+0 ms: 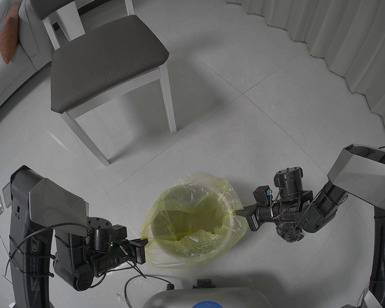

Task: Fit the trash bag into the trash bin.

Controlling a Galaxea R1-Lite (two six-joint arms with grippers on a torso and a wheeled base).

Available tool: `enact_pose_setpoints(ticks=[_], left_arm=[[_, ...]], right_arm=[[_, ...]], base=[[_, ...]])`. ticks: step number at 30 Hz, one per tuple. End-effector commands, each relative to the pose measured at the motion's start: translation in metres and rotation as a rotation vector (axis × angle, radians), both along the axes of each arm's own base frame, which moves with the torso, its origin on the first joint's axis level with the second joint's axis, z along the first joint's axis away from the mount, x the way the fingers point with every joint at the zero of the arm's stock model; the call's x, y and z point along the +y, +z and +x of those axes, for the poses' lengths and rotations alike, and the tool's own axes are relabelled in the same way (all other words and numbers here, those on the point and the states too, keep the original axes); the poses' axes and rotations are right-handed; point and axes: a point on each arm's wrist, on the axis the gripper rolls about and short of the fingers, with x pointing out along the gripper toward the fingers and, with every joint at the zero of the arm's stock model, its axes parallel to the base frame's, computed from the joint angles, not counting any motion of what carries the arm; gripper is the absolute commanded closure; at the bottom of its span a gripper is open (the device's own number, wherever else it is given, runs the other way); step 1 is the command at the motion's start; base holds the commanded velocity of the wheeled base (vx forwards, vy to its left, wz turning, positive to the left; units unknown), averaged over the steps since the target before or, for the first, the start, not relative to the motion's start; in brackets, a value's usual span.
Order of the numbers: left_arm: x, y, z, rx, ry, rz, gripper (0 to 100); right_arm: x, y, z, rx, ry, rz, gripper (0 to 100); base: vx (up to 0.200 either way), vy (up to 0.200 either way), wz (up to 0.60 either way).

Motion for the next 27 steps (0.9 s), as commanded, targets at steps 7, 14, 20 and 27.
enact_pose_setpoints(ticks=[7, 14, 20, 27], left_arm=[[0.0, -0.009, 0.004, 0.004, 0.006, 0.001, 100], [0.0, -0.014, 0.01, -0.003, 0.012, -0.003, 100], [0.001, -0.014, 0.021, -0.031, 0.029, -0.015, 100], [0.011, -0.003, 0.032, -0.079, 0.072, -0.041, 100]], right_arm=[[0.0, -0.025, 0.003, 0.035, 0.01, -0.031, 100], [0.002, -0.037, 0.009, 0.045, 0.01, -0.037, 100], [0.001, -0.045, 0.014, 0.049, 0.003, -0.039, 100], [0.001, -0.042, 0.012, 0.036, 0.014, -0.044, 100]], base=[[0.0, 0.0, 0.0], [0.0, 0.0, 0.0], [0.0, 0.0, 0.0], [0.0, 0.0, 0.0]])
